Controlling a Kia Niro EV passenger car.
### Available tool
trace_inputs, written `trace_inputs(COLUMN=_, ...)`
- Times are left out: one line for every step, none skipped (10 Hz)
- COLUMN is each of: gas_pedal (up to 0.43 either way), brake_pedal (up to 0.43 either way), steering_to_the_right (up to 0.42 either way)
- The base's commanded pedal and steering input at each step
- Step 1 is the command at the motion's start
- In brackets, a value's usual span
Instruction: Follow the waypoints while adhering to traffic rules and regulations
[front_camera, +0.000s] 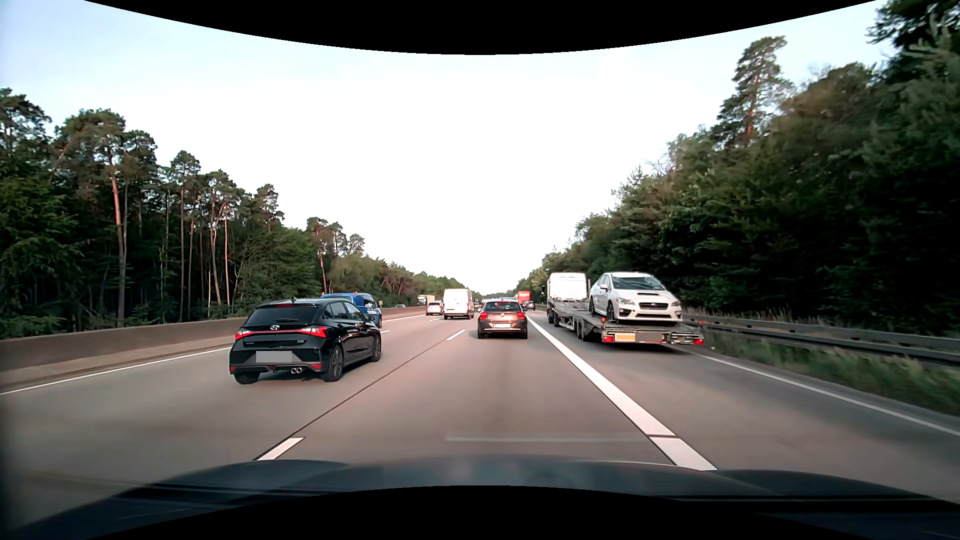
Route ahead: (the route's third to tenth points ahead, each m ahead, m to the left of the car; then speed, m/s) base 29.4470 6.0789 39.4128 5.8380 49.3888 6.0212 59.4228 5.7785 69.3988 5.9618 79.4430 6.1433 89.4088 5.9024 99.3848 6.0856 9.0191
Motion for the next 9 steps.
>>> trace_inputs(gas_pedal=0.157, brake_pedal=0.000, steering_to_the_right=-0.002)
trace_inputs(gas_pedal=0.157, brake_pedal=0.000, steering_to_the_right=-0.003)
trace_inputs(gas_pedal=0.157, brake_pedal=0.000, steering_to_the_right=-0.003)
trace_inputs(gas_pedal=0.150, brake_pedal=0.000, steering_to_the_right=-0.003)
trace_inputs(gas_pedal=0.150, brake_pedal=0.000, steering_to_the_right=-0.004)
trace_inputs(gas_pedal=0.138, brake_pedal=0.000, steering_to_the_right=-0.004)
trace_inputs(gas_pedal=0.130, brake_pedal=0.000, steering_to_the_right=-0.004)
trace_inputs(gas_pedal=0.110, brake_pedal=0.000, steering_to_the_right=-0.004)
trace_inputs(gas_pedal=0.098, brake_pedal=0.000, steering_to_the_right=-0.004)
